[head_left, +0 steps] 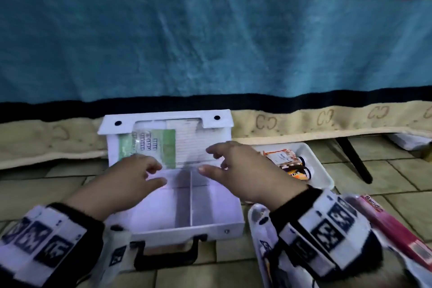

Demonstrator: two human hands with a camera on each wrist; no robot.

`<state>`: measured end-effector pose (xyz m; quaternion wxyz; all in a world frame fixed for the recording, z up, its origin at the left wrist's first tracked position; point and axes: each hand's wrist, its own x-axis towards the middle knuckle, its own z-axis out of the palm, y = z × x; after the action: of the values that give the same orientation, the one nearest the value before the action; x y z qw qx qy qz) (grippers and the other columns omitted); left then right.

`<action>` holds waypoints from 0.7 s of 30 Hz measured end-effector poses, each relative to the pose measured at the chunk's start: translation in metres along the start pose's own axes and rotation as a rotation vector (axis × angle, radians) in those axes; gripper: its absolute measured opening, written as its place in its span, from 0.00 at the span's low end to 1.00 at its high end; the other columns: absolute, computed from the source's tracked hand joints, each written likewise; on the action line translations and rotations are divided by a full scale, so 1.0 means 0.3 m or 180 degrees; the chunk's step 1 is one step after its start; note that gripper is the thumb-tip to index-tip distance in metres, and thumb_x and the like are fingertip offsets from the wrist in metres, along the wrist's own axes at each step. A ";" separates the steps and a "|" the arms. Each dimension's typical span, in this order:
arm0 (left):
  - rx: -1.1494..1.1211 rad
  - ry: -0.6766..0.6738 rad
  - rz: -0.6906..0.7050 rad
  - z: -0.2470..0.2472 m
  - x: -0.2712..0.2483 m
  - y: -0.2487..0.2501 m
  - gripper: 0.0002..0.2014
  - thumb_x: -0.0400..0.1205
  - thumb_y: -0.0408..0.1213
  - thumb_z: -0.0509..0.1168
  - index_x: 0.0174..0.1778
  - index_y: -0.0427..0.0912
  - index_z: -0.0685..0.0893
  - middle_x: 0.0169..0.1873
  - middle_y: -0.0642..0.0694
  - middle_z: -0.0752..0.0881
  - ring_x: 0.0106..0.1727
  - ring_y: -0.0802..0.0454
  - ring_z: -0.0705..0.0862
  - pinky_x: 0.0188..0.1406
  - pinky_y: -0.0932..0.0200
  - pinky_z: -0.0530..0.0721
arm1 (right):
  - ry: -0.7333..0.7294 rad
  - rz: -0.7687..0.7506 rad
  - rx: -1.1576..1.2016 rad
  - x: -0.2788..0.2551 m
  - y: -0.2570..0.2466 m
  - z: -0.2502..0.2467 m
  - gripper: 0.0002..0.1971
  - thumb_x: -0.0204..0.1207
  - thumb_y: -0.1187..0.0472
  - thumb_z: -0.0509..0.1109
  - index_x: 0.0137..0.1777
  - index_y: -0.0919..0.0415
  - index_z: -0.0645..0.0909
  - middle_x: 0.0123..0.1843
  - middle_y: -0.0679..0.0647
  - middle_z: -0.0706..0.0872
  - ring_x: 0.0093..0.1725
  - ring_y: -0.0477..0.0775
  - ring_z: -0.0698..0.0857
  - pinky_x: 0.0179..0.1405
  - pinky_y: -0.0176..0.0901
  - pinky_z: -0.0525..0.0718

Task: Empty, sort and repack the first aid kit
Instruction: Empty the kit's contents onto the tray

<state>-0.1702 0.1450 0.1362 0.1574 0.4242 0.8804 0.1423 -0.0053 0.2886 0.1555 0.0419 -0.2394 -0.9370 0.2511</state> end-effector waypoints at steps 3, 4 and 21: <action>0.0213 0.0270 0.0049 -0.038 0.030 -0.046 0.29 0.79 0.47 0.67 0.76 0.46 0.69 0.72 0.46 0.74 0.70 0.50 0.75 0.67 0.61 0.70 | -0.0001 -0.0048 -0.0134 0.105 -0.016 0.004 0.29 0.79 0.51 0.66 0.78 0.58 0.65 0.76 0.56 0.70 0.71 0.54 0.75 0.67 0.38 0.71; 0.0193 0.0421 0.0106 -0.043 0.039 -0.049 0.32 0.79 0.47 0.67 0.78 0.47 0.65 0.74 0.46 0.71 0.74 0.50 0.71 0.71 0.60 0.66 | 0.0113 -0.0061 -0.0141 0.125 -0.012 0.003 0.29 0.79 0.55 0.66 0.79 0.59 0.64 0.77 0.57 0.69 0.72 0.54 0.74 0.68 0.37 0.69; 0.0305 0.1460 0.0281 -0.154 0.123 -0.063 0.07 0.82 0.35 0.63 0.52 0.45 0.84 0.51 0.46 0.82 0.54 0.43 0.82 0.52 0.53 0.77 | 0.0782 -0.0071 -0.0852 0.288 -0.083 -0.067 0.09 0.73 0.56 0.73 0.53 0.54 0.84 0.58 0.52 0.82 0.57 0.57 0.82 0.52 0.44 0.78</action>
<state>-0.2236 0.1576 0.1653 -0.0734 0.4258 0.8795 0.1997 -0.0881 0.3192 0.1817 0.1266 -0.2612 -0.9525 0.0924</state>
